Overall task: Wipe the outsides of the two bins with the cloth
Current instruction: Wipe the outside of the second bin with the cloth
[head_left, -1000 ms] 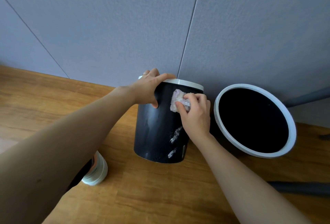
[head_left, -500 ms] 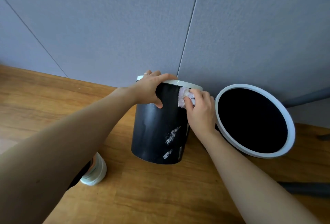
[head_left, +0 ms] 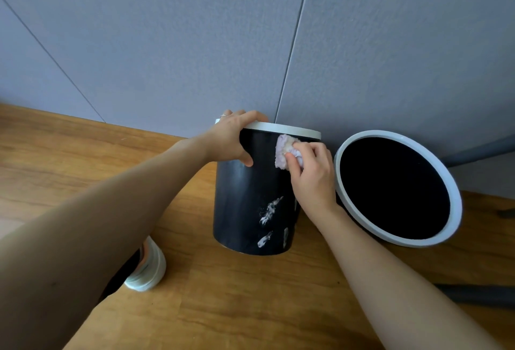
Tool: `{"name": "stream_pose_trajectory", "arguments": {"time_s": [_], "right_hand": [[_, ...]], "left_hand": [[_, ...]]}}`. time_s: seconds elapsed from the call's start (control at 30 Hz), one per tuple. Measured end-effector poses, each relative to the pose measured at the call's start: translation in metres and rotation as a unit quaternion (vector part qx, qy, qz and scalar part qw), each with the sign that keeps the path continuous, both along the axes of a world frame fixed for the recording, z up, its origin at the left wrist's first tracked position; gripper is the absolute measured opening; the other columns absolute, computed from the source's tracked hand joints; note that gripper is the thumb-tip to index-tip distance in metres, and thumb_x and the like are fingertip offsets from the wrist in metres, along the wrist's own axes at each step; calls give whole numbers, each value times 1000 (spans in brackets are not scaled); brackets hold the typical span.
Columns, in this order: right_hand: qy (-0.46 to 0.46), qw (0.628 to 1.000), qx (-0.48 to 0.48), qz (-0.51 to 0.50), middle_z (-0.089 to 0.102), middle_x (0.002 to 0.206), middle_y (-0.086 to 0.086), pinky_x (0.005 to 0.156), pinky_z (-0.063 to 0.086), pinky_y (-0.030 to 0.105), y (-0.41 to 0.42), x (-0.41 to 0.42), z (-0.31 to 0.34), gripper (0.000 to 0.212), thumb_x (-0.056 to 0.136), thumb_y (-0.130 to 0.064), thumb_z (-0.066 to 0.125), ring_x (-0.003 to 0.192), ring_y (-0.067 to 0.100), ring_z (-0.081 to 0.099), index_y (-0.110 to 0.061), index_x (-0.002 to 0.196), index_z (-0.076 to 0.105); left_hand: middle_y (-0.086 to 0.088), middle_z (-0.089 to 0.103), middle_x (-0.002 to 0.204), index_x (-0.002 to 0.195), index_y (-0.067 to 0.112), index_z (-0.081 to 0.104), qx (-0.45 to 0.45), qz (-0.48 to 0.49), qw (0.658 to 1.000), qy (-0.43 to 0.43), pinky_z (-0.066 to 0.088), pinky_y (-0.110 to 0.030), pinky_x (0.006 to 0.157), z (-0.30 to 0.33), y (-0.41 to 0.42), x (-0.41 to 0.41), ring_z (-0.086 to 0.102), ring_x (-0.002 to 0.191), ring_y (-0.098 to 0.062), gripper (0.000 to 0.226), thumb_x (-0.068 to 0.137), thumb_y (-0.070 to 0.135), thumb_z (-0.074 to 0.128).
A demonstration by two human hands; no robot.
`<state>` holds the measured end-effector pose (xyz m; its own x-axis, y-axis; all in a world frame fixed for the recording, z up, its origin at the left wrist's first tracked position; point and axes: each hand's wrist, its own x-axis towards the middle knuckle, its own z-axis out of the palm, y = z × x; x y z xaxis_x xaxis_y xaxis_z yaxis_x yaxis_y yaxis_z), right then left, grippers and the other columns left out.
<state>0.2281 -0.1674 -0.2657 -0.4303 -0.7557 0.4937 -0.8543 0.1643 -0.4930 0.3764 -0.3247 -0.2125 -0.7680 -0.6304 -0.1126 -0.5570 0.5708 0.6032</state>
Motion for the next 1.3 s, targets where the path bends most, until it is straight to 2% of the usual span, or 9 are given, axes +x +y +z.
{"name": "stream_pose_trajectory", "arguments": {"time_s": [0.13,0.23,0.33,0.47,0.7,0.87,1.0,1.2,1.3], "right_hand": [[2,1000,8,0,57,95,11,70,48,37,-3,-4,3,15,91,-17,64,86,29,52,-8,102,68],[6,999,25,23,56,96,11,71,49,43,-2,-3,0,17,91,-19,65,87,30,52,-8,104,68],[20,997,39,57,51,98,11,72,49,41,7,4,-8,19,91,-21,66,86,27,51,-8,106,68],[47,990,69,115,50,97,8,69,50,40,24,13,-17,19,92,-21,64,85,23,49,-8,105,69],[17,999,25,16,55,94,14,71,48,44,-18,-14,12,17,88,-16,68,86,35,54,-5,101,72],[23,998,22,49,54,90,12,66,43,32,-2,-6,6,18,89,-15,67,80,30,54,-4,103,71],[65,987,78,123,53,90,9,64,50,38,22,3,-1,18,90,-15,66,80,23,53,-5,103,71],[48,998,21,17,56,88,16,66,49,44,-10,-10,21,11,86,-9,68,78,37,54,-2,94,72],[82,996,34,15,57,88,14,62,49,42,-8,-3,22,12,88,-12,66,79,35,55,-4,94,72]], "left_hand": [[1,46,114,132,39,42,-12,-15,999,-25,38,-44,95,1,-1,-4,33,111,-26,87,60,17,86],[1,43,120,140,43,31,-62,-41,995,-67,40,-42,95,3,1,-13,35,113,-29,96,62,17,82],[0,41,117,141,43,25,-88,-58,991,-87,41,-41,90,1,2,-18,36,111,-29,102,60,20,83],[0,41,114,140,38,28,-86,-59,991,-84,32,-33,86,-1,-5,-9,39,110,-29,105,56,22,90],[-3,46,115,140,36,31,-100,-63,990,-80,30,-30,84,0,-3,-2,40,109,-29,104,56,20,90],[-2,45,115,140,38,30,-94,-65,990,-78,33,-32,85,-1,-4,-2,40,109,-28,103,58,19,90],[-2,44,115,140,39,29,-91,-64,991,-75,31,-31,85,-2,-5,0,39,108,-28,104,58,20,90],[4,41,111,140,41,27,-97,-72,990,-75,40,-38,87,-3,1,-3,37,106,-23,107,57,20,90],[7,38,108,141,42,26,-97,-72,990,-72,40,-38,88,-4,0,-2,37,106,-23,108,57,20,91]]}}
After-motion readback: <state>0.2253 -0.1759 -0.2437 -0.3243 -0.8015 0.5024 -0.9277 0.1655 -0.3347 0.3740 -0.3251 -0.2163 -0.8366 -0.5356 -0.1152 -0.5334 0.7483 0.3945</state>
